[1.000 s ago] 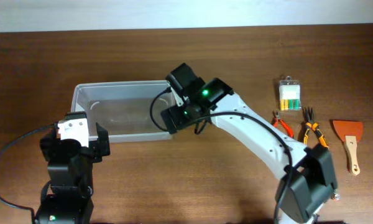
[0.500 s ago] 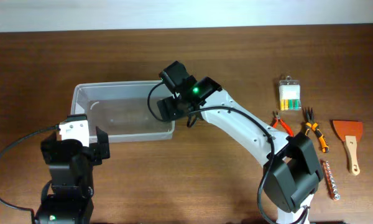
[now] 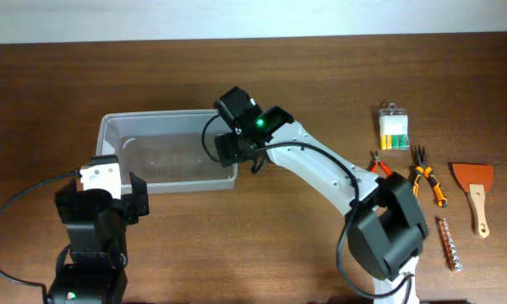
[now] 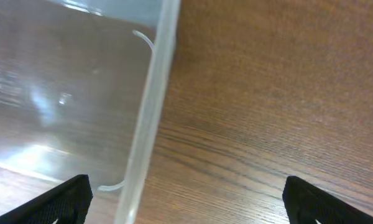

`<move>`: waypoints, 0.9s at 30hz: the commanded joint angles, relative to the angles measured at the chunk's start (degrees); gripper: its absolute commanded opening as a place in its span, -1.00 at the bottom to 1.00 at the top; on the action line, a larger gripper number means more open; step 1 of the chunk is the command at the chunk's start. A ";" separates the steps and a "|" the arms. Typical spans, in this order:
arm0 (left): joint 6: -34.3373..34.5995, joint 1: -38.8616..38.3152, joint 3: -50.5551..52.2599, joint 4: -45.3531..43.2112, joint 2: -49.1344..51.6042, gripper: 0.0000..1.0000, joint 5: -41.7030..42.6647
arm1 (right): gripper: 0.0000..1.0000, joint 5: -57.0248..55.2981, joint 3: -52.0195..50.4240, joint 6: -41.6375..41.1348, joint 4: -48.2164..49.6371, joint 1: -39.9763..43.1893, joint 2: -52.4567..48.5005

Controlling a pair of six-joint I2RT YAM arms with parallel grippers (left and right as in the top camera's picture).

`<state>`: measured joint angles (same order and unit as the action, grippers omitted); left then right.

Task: Pack container
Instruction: 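Grip the container's right wall with the right gripper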

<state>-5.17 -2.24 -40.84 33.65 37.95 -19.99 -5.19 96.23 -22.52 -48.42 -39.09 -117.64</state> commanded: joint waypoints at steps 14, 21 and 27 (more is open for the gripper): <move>-0.94 -0.22 -1.38 0.76 -0.02 0.98 -0.61 | 0.33 -0.85 1.20 -0.94 1.38 -0.28 -2.71; -0.94 -0.22 -1.38 1.88 -0.02 0.98 -0.61 | -0.35 -0.66 1.20 -2.01 1.62 -0.28 -2.75; -0.94 -0.22 -1.38 2.01 -0.02 0.98 -0.63 | -0.79 -0.72 1.20 -2.01 1.77 -0.26 -2.75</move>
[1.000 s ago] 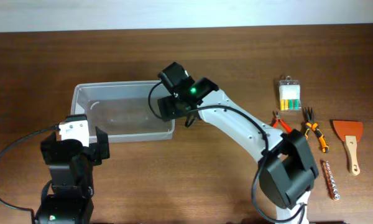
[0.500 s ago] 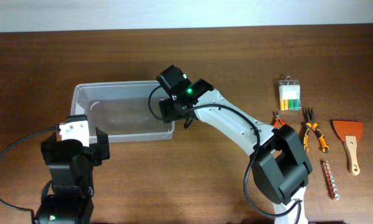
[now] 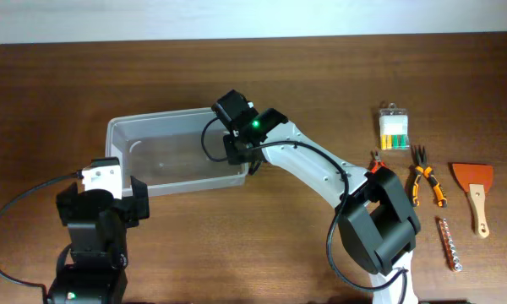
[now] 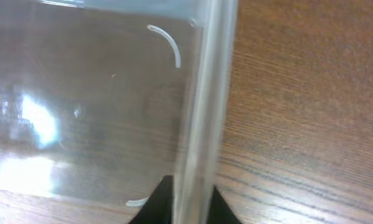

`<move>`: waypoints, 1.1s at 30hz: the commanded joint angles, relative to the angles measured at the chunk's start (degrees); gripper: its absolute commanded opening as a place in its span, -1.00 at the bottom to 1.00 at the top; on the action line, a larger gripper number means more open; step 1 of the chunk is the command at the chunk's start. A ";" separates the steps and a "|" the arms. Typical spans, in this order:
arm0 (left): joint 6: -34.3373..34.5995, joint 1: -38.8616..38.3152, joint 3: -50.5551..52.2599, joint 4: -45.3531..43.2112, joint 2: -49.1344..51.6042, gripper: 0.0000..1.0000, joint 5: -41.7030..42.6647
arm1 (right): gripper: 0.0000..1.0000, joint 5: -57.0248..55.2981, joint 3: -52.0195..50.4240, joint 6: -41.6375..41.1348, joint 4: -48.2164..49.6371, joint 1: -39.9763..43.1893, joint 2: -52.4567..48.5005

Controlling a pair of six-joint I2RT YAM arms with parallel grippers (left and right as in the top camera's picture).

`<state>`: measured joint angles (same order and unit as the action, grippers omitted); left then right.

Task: Pack container
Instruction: 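Grip the container's right wall with the right gripper, then drag the container rightward toward the table center with the right gripper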

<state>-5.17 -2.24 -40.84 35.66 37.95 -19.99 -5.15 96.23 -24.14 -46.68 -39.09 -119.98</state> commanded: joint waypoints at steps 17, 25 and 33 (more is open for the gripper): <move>-0.94 -0.22 -1.38 0.00 -0.02 0.99 -0.61 | -0.92 -1.84 3.13 -1.90 -11.08 9.64 0.66; -0.94 -0.22 -1.38 0.00 -0.02 0.98 -0.61 | -0.92 -1.36 3.10 -1.86 -19.63 13.81 0.92; -0.94 -0.22 -1.38 0.00 -0.02 0.99 -0.61 | -0.92 -1.36 3.10 -1.81 -28.17 13.99 1.11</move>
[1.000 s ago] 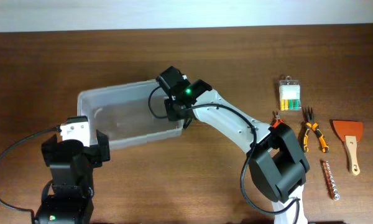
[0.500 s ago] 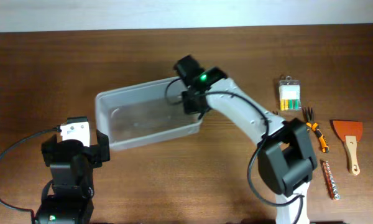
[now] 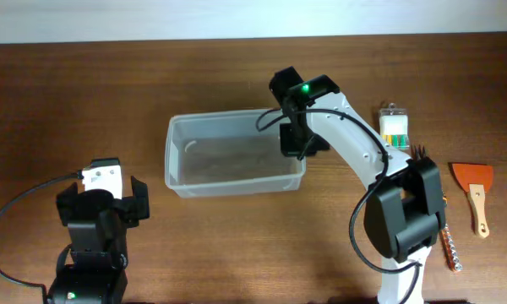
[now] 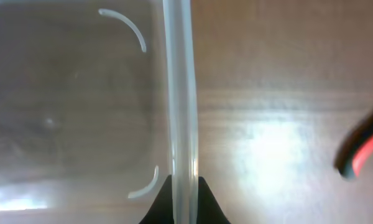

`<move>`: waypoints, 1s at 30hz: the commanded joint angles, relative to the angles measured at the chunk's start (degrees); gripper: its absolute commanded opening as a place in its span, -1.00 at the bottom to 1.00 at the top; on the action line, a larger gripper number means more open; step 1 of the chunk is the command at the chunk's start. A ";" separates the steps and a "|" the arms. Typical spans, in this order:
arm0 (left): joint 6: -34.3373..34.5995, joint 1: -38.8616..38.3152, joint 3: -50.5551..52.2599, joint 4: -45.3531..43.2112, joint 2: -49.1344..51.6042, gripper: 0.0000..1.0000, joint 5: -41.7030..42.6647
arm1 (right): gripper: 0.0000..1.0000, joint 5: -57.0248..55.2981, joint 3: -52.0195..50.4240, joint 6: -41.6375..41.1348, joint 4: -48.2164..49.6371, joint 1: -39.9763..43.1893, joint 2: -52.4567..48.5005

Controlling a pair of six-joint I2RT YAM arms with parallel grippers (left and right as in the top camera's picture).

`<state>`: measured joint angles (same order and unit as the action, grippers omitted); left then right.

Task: Pack container
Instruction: 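Drag the container rightward toward the table center with the right gripper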

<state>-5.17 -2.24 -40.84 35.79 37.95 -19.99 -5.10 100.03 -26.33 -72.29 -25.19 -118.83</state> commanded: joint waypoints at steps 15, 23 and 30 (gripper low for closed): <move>-0.94 -0.22 -1.38 -0.09 -0.02 0.98 -0.61 | -0.92 -1.44 -1.44 2.08 -11.06 0.09 7.21; -0.94 -0.22 -1.38 -0.07 -0.02 0.99 -0.61 | -0.92 -1.64 -3.87 2.05 -8.87 0.09 9.55; -0.94 -0.22 -1.38 1.20 -0.02 0.98 -0.61 | -0.92 -1.62 -12.33 1.57 -2.95 0.11 9.57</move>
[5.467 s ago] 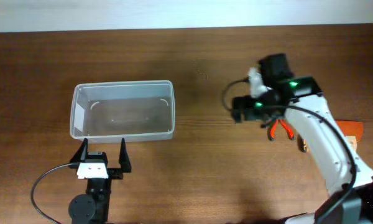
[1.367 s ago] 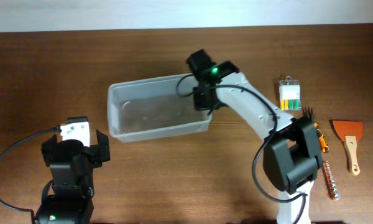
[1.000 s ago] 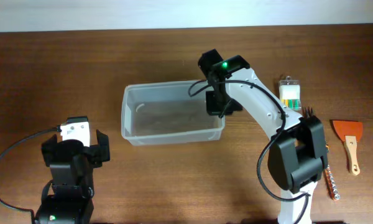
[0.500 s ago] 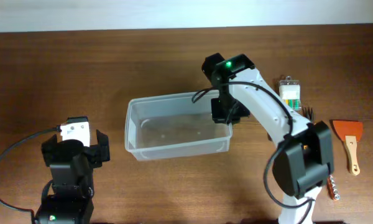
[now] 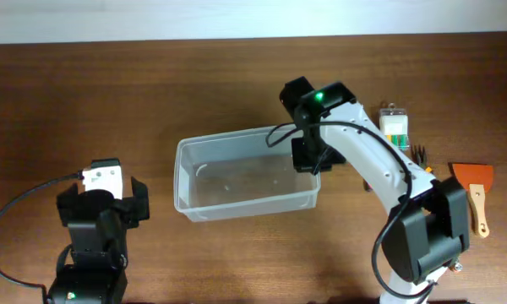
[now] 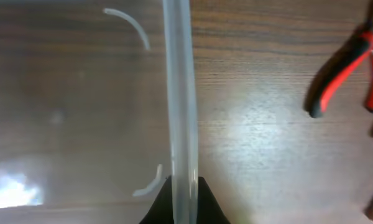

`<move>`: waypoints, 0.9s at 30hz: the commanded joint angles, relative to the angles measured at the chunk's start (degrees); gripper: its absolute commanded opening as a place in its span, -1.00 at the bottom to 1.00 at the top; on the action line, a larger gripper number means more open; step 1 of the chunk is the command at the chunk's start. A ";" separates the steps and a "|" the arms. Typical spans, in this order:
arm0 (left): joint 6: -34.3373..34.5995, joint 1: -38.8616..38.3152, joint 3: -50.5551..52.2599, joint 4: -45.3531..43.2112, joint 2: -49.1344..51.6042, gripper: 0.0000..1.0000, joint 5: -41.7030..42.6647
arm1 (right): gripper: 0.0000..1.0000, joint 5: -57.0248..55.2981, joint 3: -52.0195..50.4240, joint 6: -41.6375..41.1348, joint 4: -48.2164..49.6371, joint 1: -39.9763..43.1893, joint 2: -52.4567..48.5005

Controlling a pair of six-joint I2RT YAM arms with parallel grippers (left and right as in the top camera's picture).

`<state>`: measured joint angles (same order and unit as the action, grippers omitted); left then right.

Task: Pack container
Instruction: 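Drag the container rightward toward the table center with the right gripper, then adjust the container position slightly right while holding its wall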

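Observation:
The clear plastic container (image 5: pixel 180 179) sits empty at the middle of the table. My right gripper (image 5: pixel 308 160) is shut on its right-hand wall (image 6: pixel 180 93), the two dark fingertips pinching the rim at the bottom of the right wrist view (image 6: pixel 181 200). My left arm (image 5: pixel 97 219) rests at the front left, far from the container; its fingers cannot be made out.
To the right of the container lie red-handled pliers (image 6: pixel 342 71), orange-handled pliers (image 5: pixel 431 184), a pack of batteries (image 5: pixel 394 128) and a scraper with an orange blade (image 5: pixel 475 190). The right arm covers part of these tools in the overhead view.
The container, still pinched by my right gripper, now lies slightly further right and nearer the front edge. The red pliers show more fully in the right wrist view. The left arm is unchanged.
At first my right gripper stood open astride the container's right wall, with the container at the left-middle of the table. Then it was shut on that wall. Later the container lay near the centre, and now it is further right, close to the tools.

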<state>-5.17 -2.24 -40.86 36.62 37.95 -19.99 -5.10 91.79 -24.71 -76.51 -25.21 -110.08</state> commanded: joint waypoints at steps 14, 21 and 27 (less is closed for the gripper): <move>-0.92 -0.22 -1.36 0.72 -0.02 0.98 -0.61 | -0.92 -1.66 -8.39 -6.29 6.01 0.22 0.83; -0.92 -0.24 -1.36 0.74 -0.02 0.98 -0.61 | -0.92 -3.08 -8.39 -7.74 6.80 0.22 0.83; -0.92 -0.24 -1.36 0.76 -0.02 0.98 -0.59 | -0.92 -4.61 -8.39 -7.02 5.44 0.22 0.83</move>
<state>-5.17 -2.24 -40.88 37.30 37.95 -19.99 -4.99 84.93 -30.37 -69.60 -25.19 -108.57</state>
